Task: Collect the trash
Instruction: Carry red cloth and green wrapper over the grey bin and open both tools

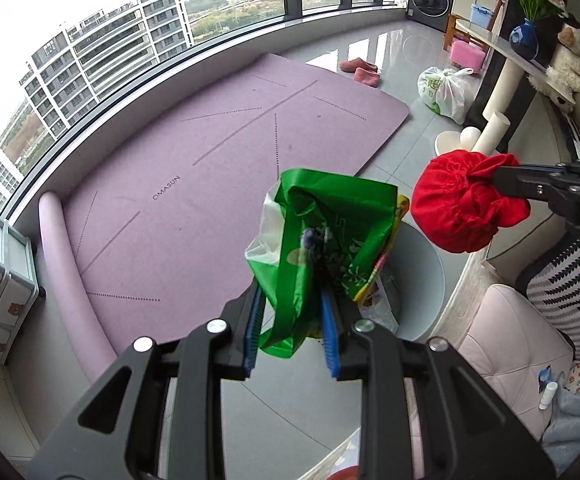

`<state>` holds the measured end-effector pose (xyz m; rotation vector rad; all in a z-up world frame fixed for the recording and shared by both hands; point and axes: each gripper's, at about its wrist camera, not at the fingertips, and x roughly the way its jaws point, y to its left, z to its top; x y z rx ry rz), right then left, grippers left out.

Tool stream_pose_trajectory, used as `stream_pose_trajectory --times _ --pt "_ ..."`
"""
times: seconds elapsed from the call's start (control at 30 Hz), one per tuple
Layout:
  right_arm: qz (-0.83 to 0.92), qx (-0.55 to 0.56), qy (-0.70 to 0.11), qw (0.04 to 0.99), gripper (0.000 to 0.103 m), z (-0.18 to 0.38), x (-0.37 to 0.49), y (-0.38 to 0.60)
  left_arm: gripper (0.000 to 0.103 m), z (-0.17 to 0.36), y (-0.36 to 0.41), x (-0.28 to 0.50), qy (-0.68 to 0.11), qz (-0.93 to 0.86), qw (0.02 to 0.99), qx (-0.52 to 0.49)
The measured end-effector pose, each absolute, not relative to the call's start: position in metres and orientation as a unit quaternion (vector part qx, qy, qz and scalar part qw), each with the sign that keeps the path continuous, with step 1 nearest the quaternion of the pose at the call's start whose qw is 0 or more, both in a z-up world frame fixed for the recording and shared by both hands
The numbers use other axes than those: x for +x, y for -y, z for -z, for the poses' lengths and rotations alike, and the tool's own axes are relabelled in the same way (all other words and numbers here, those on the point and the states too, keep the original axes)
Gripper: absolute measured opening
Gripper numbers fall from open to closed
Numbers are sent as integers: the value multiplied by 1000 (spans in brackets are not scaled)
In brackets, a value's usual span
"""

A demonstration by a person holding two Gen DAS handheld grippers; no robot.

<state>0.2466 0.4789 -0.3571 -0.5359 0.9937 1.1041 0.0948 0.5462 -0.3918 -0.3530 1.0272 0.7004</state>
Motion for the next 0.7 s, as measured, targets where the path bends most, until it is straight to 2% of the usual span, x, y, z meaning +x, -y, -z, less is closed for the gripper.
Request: stream_pose_trajectory --times 0.6,0.67,0.7 --pt "-465 -232 -473 711 3 368 255 -444 27 404 -530 126 -488 -278 816 -136" --pt "-459 -230 -476 714 3 370 258 -439 29 402 -528 136 -482 -277 822 -125" --pt "-456 -228 -477 716 3 371 260 -436 37 403 -528 140 -482 -275 823 -125"
